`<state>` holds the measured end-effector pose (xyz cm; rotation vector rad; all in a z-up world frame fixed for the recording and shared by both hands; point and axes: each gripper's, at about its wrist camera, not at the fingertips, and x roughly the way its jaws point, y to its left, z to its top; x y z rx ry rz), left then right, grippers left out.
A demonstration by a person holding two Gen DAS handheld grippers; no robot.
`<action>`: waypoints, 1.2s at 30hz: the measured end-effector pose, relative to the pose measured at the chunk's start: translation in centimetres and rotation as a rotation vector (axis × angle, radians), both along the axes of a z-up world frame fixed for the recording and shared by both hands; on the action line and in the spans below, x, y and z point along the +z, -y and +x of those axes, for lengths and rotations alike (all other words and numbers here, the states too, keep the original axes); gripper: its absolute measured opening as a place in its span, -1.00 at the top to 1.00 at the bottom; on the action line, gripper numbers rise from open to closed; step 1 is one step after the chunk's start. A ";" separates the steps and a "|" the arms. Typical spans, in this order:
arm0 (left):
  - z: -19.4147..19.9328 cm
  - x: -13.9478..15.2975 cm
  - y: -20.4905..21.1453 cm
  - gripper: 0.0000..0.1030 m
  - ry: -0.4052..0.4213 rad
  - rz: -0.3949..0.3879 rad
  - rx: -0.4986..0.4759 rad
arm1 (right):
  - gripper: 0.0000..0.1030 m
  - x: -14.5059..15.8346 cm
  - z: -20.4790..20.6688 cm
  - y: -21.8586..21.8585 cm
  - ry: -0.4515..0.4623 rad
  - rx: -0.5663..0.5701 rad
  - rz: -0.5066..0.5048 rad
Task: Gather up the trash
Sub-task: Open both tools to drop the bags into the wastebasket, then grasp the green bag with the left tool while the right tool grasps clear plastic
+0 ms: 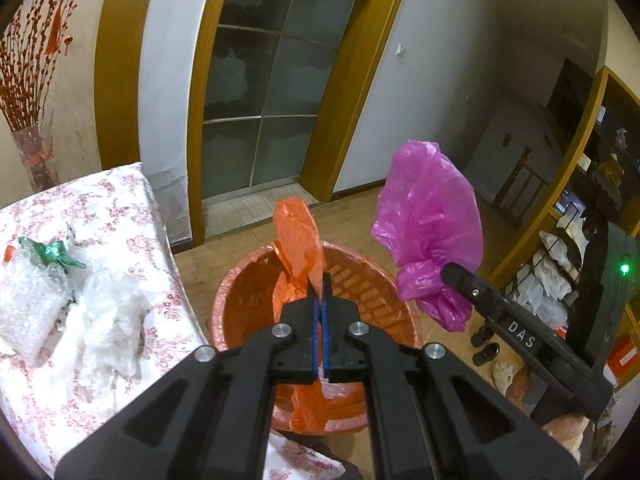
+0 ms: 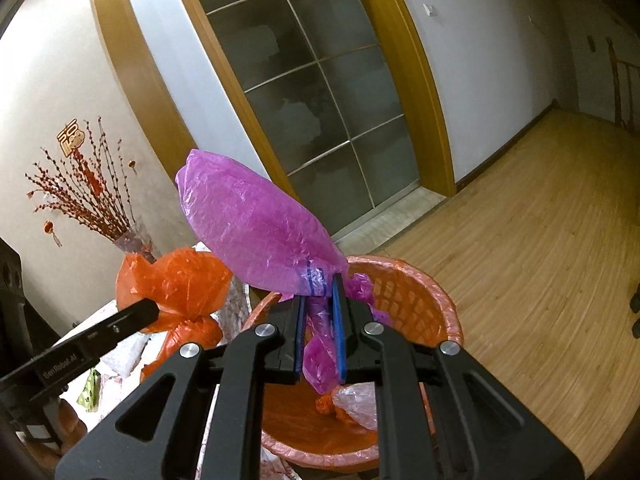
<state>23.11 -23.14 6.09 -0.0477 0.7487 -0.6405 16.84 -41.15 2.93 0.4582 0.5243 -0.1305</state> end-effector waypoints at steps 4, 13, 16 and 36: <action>0.6 -0.6 0.5 0.94 -0.014 -0.001 -0.009 | 0.75 -0.5 0.4 0.5 -0.005 -0.007 0.022; 2.0 -3.5 0.8 0.39 -0.049 0.045 0.015 | 0.28 -2.2 1.3 1.2 -0.038 -0.021 0.054; 2.3 -4.0 -0.3 0.34 -0.052 0.069 0.045 | 0.23 -2.7 1.3 1.1 -0.056 -0.037 0.039; 0.4 -6.2 -16.6 -0.12 0.013 0.228 0.403 | 0.23 -3.1 3.6 -7.1 -0.110 0.131 -0.076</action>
